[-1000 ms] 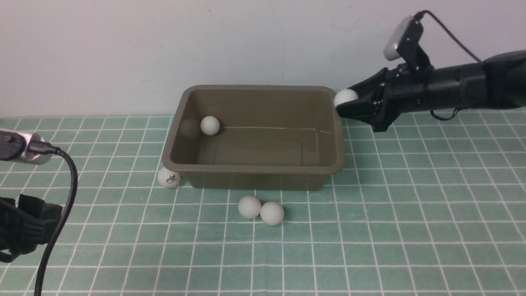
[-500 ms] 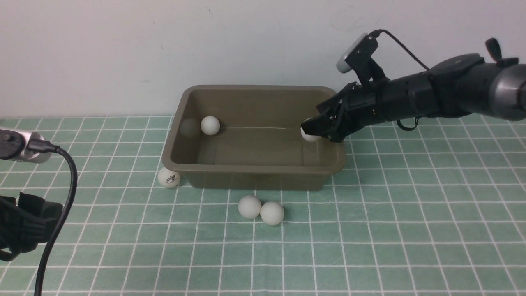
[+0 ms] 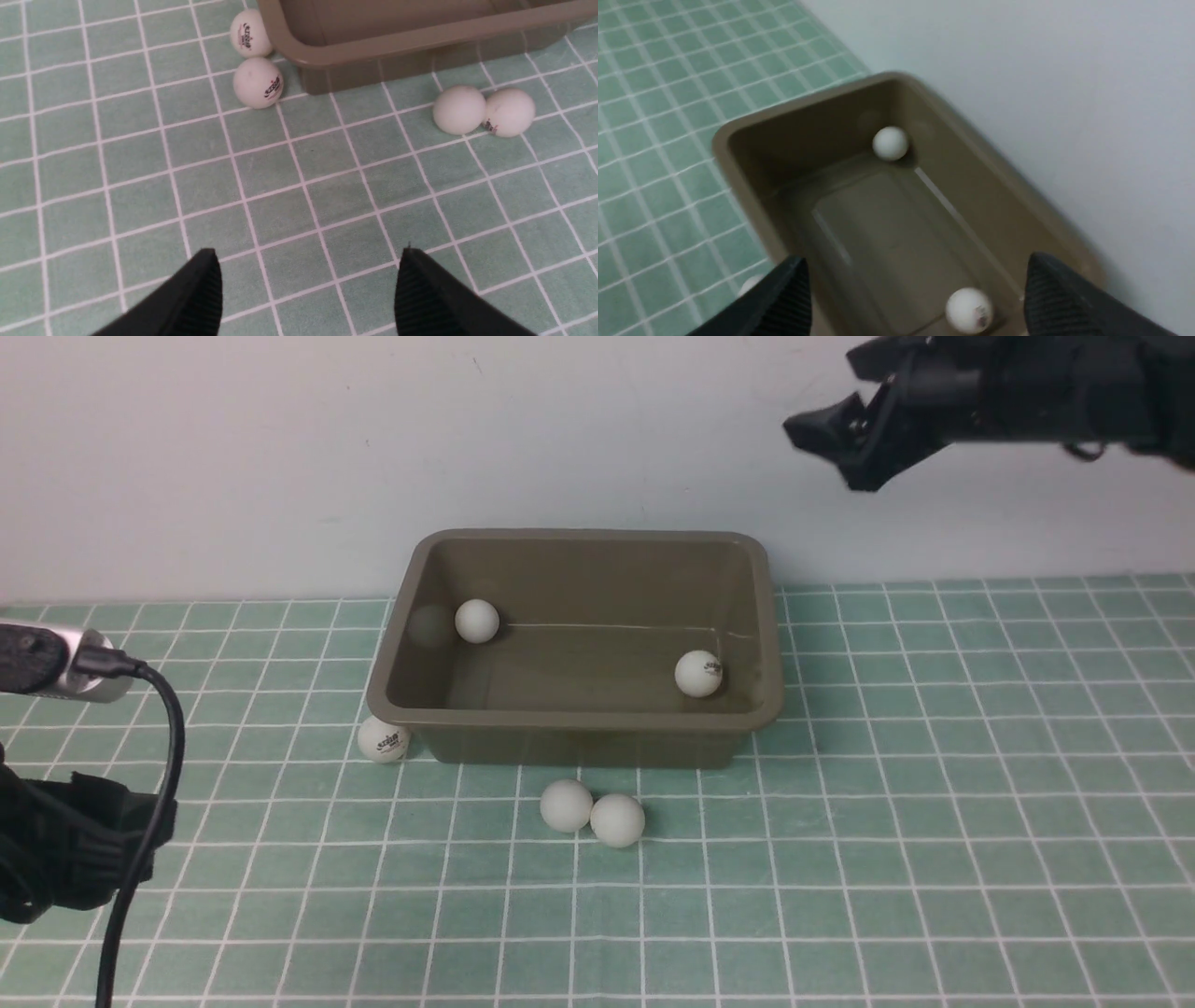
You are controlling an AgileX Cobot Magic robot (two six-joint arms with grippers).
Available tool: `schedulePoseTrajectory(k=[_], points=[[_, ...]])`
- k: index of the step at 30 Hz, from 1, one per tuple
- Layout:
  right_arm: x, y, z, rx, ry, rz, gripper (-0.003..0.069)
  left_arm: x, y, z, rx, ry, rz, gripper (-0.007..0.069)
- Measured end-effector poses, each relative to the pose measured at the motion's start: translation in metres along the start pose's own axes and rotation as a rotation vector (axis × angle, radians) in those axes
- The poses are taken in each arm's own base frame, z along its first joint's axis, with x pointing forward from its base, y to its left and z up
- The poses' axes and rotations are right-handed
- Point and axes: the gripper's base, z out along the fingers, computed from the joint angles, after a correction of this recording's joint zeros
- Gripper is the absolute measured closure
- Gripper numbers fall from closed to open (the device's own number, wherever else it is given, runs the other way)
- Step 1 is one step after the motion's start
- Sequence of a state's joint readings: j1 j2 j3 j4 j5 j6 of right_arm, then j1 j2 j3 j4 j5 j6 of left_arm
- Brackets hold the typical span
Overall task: Put the table tennis balls in the box on the green coffee tablecloth.
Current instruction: 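Reach for and grasp a ping pong ball on the table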
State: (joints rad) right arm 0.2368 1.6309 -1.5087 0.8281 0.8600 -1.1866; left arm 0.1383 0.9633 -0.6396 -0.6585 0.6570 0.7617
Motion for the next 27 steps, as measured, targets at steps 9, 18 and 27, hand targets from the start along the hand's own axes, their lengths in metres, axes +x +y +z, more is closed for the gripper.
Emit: schedulePoseTrajectory(k=[9,18,27], points=[[0.037,0.085,0.051,-0.143,0.262,0.003,0.0103,-0.001,-0.004,0.001,0.043,-0.009,0.027,0.0178],[0.084,0.147,0.079,-0.130,0.302,0.071,0.0104,-0.001,-0.004,0.001,0.048,-0.010,0.022,0.0178],[0.115,0.153,0.123,-0.031,0.307,0.142,0.0104,0.000,-0.005,0.001,0.063,0.004,0.023,0.0178]])
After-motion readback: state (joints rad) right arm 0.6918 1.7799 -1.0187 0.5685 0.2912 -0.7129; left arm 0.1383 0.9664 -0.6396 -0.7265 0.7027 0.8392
